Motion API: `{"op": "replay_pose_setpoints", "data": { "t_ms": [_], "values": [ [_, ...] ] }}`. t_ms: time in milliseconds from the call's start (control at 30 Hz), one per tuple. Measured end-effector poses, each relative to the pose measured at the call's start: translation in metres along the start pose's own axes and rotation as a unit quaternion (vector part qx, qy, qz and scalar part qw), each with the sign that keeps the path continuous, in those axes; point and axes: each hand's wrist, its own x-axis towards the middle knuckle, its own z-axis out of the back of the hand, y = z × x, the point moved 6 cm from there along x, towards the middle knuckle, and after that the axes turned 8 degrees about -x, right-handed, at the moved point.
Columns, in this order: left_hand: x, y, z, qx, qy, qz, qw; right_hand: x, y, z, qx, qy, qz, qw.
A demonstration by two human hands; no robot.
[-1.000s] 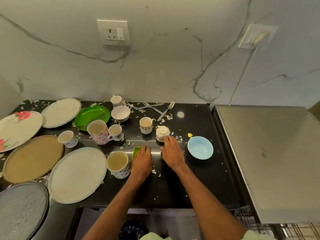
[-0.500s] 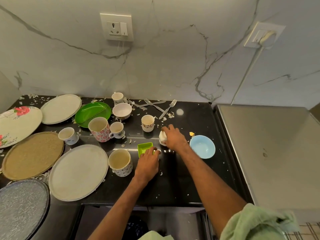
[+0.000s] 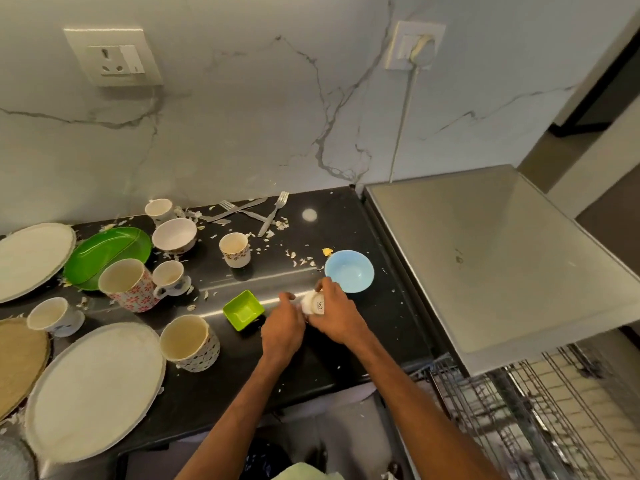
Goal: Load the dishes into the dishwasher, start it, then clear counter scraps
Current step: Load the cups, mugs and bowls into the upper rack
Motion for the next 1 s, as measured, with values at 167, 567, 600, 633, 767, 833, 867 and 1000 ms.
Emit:
{"op": "replay_pose_setpoints", "data": {
  "t_ms": [167,567,600,633,767,833,867,1000],
  "values": [
    [-0.008,-0.026,-0.042,-0.261,0.122,0.087,0.954,-0.053,-0.056,0.018,0.221,-0.135,-0.049,0.965],
    [-0.098,-0.189,-0.209,-0.406,0.344,0.145,0.834,-0.19,-0.198,0.103,0.298,-0.372,-0.185,0.859],
    [-0.106,-0.198,-0.223,-0.387,0.352,0.147,0.839,-0.202,-0.21,0.109,0.288,-0.374,-0.2,0.859],
    [-0.117,-0.21,-0.242,-0.355,0.368,0.142,0.848,-0.215,-0.226,0.116,0.266,-0.374,-0.211,0.863],
    [-0.161,-0.242,-0.304,-0.293,0.419,0.152,0.846,-0.259,-0.287,0.135,0.132,-0.333,-0.222,0.907],
    [-0.186,-0.254,-0.333,-0.265,0.448,0.149,0.841,-0.282,-0.316,0.138,0.107,-0.325,-0.238,0.909],
    [-0.197,-0.259,-0.346,-0.256,0.459,0.145,0.838,-0.293,-0.329,0.139,0.102,-0.325,-0.247,0.907],
    [-0.231,-0.268,-0.392,-0.2,0.503,0.116,0.833,-0.33,-0.372,0.131,0.101,-0.329,-0.303,0.888]
  ]
}}
